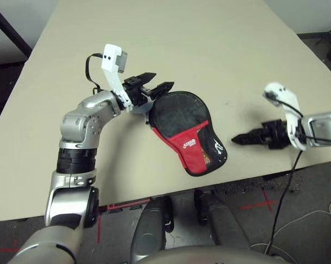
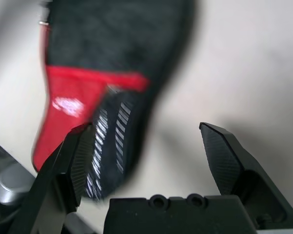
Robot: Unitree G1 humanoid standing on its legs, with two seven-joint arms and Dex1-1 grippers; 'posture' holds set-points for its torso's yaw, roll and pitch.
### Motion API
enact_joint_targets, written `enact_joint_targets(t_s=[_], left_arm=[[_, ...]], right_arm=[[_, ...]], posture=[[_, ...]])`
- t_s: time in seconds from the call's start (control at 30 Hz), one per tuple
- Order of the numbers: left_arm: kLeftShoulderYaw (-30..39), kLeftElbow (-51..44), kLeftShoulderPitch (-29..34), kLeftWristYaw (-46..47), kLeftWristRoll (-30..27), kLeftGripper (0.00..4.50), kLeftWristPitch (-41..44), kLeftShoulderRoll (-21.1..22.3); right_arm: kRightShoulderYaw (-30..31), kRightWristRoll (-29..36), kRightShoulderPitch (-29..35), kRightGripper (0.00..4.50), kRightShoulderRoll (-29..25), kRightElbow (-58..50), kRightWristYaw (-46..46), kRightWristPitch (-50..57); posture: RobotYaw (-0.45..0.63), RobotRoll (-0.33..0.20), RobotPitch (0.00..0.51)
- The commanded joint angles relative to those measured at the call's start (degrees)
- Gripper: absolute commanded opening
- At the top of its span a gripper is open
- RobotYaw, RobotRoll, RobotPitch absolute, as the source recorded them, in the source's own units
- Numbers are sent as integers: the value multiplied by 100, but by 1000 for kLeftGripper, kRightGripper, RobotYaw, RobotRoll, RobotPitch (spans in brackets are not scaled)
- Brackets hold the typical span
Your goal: Store the ping-pong paddle in its case and zip it.
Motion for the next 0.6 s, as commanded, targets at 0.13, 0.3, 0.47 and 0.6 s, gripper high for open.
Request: enact_joint_targets(t_s=[0.13, 0.3, 0.47, 0.6], left_arm=[[-325, 399, -21, -931, 430, 4500, -307, 800], [-439, 465, 95, -1262, 704, 4500, -416, 1207], [-579, 357, 367, -1353, 998, 4500, -464, 1399], [-659, 310, 500, -1361, 1205, 4500, -575, 1489]], right_arm=[[1207, -1475, -146, 4462, 336, -279, 958, -638], [1523, -2286, -213, 4462, 585, -165, 1502, -1100], [1662, -2940, -275, 4462, 870, 72, 1932, -1447], [1694, -3249, -350, 4462, 1061, 95, 2235, -1572]], posture=[[-42, 0, 187], [-26, 0, 188], [-20, 0, 190], [-8, 0, 194]])
